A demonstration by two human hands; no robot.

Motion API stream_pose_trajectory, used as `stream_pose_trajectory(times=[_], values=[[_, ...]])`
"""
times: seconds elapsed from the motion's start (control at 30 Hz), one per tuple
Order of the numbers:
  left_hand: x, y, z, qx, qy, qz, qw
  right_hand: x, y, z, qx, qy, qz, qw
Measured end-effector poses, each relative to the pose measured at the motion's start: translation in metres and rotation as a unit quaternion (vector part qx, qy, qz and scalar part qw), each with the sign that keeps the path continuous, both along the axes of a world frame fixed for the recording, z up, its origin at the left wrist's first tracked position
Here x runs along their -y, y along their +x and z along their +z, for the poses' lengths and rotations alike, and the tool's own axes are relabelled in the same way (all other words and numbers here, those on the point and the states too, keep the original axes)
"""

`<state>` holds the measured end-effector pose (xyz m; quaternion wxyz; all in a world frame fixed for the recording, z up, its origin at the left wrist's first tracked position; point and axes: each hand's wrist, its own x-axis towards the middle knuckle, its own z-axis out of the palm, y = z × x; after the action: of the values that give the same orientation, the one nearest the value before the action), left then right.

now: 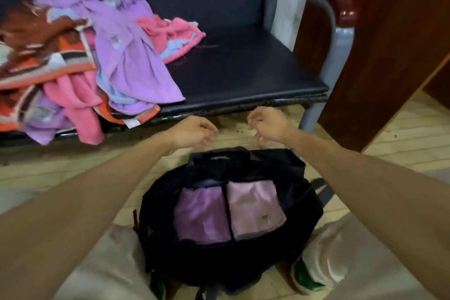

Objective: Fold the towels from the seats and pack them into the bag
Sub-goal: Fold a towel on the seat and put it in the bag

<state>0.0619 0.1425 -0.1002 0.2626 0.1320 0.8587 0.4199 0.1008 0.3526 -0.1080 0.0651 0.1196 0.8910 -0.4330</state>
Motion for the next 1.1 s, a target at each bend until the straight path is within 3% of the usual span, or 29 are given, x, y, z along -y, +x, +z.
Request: stream_pose_trajectory(times=[0.27,0.4,0.7,0.87,1.0,1.1], values=[[0.081,-0.029,0.092,-0.11,0.107,0.089,0.984,0.071,-0.042,0.093,-0.112,-0.085,0.03,0.99],[0.119,-0.04,0.093,-0.16,0.182,0.196,0.95,0.11,-0.073,0.1,-0.131,-0.087,0.065,0.985],[0.158,-0.064,0.074,-0.177,0.212,0.349,0.896,0.196,-0.136,0.07,-0.16,-0.03,0.147,0.976],[0.157,-0.071,0.067,-0.161,0.209,0.37,0.891,0.223,-0.144,0.047,-0.204,0.114,0.228,0.945],[0.151,-0.073,0.069,-0.154,0.216,0.369,0.891,0.212,-0.149,0.044,-0.226,0.088,0.189,0.952],[0.14,-0.069,0.075,-0.152,0.245,0.374,0.882,0.194,-0.145,0.058,-0.215,-0.019,0.106,0.971]])
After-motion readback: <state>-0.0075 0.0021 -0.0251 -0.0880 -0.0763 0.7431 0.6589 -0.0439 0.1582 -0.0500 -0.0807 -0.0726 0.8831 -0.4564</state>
